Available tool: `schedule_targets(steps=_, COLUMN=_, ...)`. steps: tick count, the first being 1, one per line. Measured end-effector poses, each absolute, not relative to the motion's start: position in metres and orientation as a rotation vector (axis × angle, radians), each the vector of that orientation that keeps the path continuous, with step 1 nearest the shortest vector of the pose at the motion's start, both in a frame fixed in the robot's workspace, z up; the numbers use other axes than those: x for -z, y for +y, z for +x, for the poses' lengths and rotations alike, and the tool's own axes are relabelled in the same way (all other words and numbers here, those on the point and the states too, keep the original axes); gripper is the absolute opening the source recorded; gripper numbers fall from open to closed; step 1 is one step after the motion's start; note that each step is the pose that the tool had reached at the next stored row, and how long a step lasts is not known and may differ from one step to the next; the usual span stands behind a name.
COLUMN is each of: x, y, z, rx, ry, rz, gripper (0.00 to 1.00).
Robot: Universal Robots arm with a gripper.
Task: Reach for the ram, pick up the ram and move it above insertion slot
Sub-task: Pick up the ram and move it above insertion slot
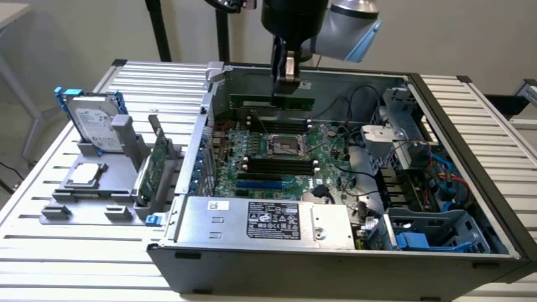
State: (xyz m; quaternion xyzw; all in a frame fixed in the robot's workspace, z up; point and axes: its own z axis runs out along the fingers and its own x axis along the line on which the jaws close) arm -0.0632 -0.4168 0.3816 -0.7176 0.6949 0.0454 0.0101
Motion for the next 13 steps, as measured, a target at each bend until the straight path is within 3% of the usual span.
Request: schedule_targets(steps=13, x=-0.372, y=-0.398, z=-0.048, rx=-0.09, ry=2.21, rz=-2.247, gripper=0.14)
